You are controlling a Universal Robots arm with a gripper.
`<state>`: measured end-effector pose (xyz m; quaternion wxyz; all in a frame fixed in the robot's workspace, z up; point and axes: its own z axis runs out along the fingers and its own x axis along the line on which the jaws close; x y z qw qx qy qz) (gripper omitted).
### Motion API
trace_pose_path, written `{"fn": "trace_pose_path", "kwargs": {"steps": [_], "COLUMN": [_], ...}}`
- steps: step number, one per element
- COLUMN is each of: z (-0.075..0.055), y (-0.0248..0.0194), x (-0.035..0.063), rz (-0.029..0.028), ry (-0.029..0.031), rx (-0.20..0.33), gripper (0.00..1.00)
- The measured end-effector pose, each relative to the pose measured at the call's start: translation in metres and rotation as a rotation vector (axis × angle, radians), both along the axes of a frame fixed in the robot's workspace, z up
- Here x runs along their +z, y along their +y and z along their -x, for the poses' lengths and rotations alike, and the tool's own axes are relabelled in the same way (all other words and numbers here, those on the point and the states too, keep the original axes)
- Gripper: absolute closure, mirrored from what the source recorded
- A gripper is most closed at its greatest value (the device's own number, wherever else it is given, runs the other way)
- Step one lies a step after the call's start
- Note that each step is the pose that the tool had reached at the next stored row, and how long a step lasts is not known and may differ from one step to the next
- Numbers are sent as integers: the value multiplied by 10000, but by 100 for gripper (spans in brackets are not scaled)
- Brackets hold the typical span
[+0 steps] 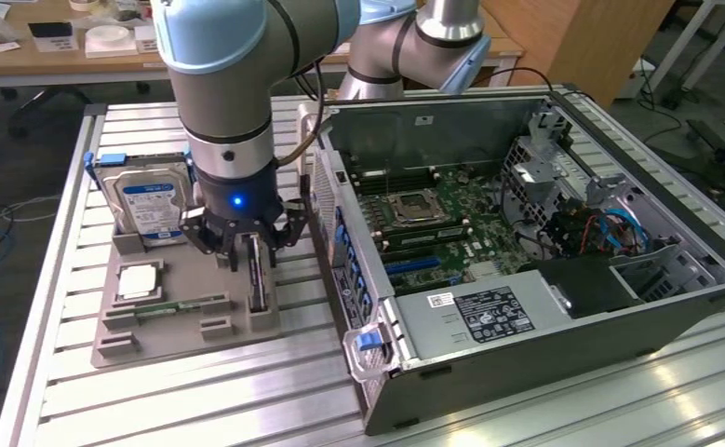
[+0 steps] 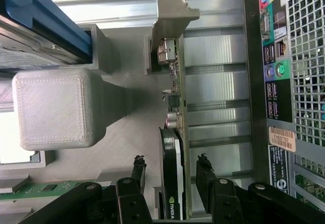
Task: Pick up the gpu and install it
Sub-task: 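Pick up the gpu and move the gpu toward the slot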
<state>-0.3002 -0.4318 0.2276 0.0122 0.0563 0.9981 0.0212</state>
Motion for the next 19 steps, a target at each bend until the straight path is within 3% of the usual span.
{"fn": "trace_pose_path", "kwargs": {"steps": [19], "z": [-14], "y": [0], "x": [-3], "rz": [1], "ry": [0], "rx": [-1], "gripper": [47]}}
